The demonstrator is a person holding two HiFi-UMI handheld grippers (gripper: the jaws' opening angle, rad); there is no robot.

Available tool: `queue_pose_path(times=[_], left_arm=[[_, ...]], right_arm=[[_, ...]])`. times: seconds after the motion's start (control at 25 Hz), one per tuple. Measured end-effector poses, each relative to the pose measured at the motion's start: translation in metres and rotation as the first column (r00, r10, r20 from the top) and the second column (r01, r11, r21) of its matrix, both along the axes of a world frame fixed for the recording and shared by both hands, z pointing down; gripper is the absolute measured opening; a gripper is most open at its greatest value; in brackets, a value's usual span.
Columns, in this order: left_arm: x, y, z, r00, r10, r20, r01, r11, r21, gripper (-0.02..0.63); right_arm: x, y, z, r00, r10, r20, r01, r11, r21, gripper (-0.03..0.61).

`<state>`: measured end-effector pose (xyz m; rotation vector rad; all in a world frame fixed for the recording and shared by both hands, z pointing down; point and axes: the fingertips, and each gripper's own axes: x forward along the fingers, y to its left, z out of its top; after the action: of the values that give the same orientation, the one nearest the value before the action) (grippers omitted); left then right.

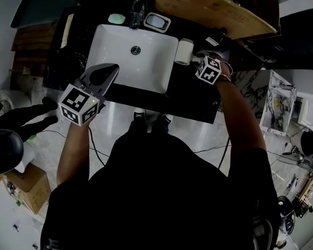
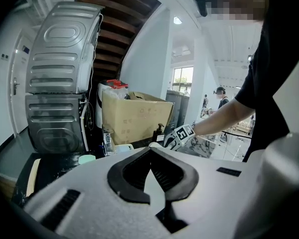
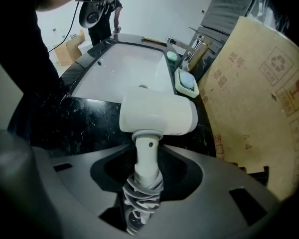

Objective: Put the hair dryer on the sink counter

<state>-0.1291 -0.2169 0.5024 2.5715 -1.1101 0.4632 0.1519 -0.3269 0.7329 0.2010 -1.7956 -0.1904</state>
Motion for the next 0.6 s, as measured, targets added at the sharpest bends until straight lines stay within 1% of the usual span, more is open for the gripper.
queue_pose_path(times=[0.28,0.6], left_arm=[[0.008,0.005,-0.011,1.000,0.019,0.002,-0.019,1.000,0.022,0.015],[0.018,0.015,-0.019,0.999,0.054,0.005,-0.054,0.998,0.037,0.015]], right_arm=[[0.005,0.007,-0.017,1.000,0.020,0.016,-0.021,1.000,0.023,0.121],[0.009,0.023,-0.032,0.998,0.041,0.048,-0.044,0.997,0.059,0.102]])
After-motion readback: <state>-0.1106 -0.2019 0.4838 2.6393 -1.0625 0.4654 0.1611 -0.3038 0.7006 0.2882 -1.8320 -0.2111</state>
